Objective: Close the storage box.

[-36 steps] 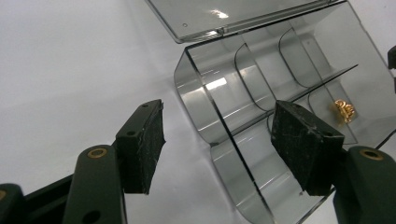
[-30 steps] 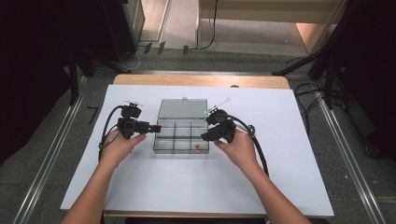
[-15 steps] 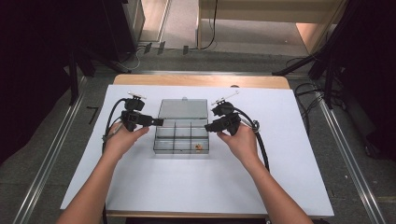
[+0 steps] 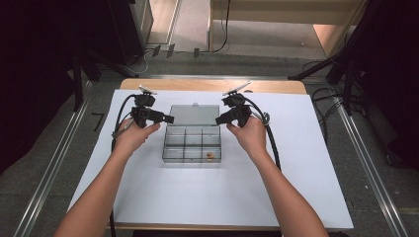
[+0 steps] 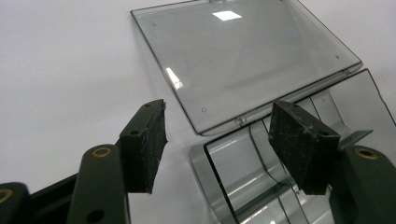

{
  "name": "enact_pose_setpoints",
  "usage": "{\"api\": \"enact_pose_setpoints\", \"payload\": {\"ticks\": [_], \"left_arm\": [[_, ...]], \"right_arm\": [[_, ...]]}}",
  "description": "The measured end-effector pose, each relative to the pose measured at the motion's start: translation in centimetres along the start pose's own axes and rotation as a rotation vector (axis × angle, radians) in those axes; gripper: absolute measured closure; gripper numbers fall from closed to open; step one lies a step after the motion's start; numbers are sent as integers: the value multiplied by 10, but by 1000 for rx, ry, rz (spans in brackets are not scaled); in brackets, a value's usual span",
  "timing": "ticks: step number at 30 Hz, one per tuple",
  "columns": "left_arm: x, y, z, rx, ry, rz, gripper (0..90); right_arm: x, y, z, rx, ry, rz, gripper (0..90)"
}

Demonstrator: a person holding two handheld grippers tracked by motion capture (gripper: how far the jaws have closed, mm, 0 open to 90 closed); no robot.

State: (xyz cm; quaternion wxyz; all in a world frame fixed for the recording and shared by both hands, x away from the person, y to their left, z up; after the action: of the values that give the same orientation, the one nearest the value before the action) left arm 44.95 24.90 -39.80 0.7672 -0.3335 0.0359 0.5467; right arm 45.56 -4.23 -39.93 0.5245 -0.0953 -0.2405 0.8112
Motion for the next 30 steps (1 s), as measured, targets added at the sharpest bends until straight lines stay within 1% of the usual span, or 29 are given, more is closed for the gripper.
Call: {"api": "enact_pose_setpoints", "payload": {"ticks": [2, 3, 4, 7, 9, 11, 12, 13, 15, 16, 18, 19, 21, 22, 25, 26, 30], "left_arm": [[0, -3, -4, 12, -25, 7, 408], [0, -4, -5, 2, -19, 8, 418], [1, -5, -7, 1, -13, 19, 423], [1, -9, -12, 25, -40, 18, 422], [1, -13, -16, 33, -47, 32, 425], [3, -16, -18, 50, -57, 32, 442], [3, -17, -20, 48, -62, 43, 453], [4, -18, -21, 59, -56, 53, 463], [4, -20, -24, 75, -61, 45, 493], [4, -21, -25, 81, -66, 54, 502], [5, -23, -28, 87, -68, 63, 504], [5, -24, -29, 91, -71, 64, 504], [6, -25, -31, 96, -79, 74, 498], [7, -26, -32, 97, -85, 76, 495], [9, -27, -35, 110, -80, 90, 483], [9, -27, -37, 114, -94, 88, 475], [10, -27, -39, 119, -95, 97, 473]], "right_arm": [[0, -5, -4, 15, 9, -11, 603], [0, -7, -6, 26, 15, -15, 606], [1, -9, -8, 33, 19, -17, 606], [1, -15, -13, 53, 27, -30, 606], [2, -18, -17, 66, 32, -34, 606], [1, -20, -21, 82, 36, -43, 607], [1, -22, -23, 88, 39, -50, 608], [1, -23, -25, 97, 42, -57, 609], [0, -27, -29, 108, 37, -70, 614], [0, -29, -31, 114, 42, -76, 623], [0, -32, -34, 125, 37, -93, 623], [0, -33, -36, 134, 44, -94, 623], [2, -35, -39, 146, 71, -81, 621], [2, -35, -41, 155, 72, -86, 620], [3, -36, -46, 170, 80, -91, 613], [4, -37, -47, 176, 91, -89, 612], [3, -38, -51, 192, 86, -119, 610]]}}
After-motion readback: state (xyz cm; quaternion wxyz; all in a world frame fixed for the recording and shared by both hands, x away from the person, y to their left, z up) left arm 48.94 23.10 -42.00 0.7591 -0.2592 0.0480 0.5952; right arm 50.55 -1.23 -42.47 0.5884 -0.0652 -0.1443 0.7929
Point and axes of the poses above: each handheld gripper's, and its own axes: z roughly backward along the jaws, y roughly out of its underside, x roughly to its left, the point moved 1 cm from there along -z, roughly forward along the jaws, and after that the axes turned 9 degrees about y, right-handed, at the moved point
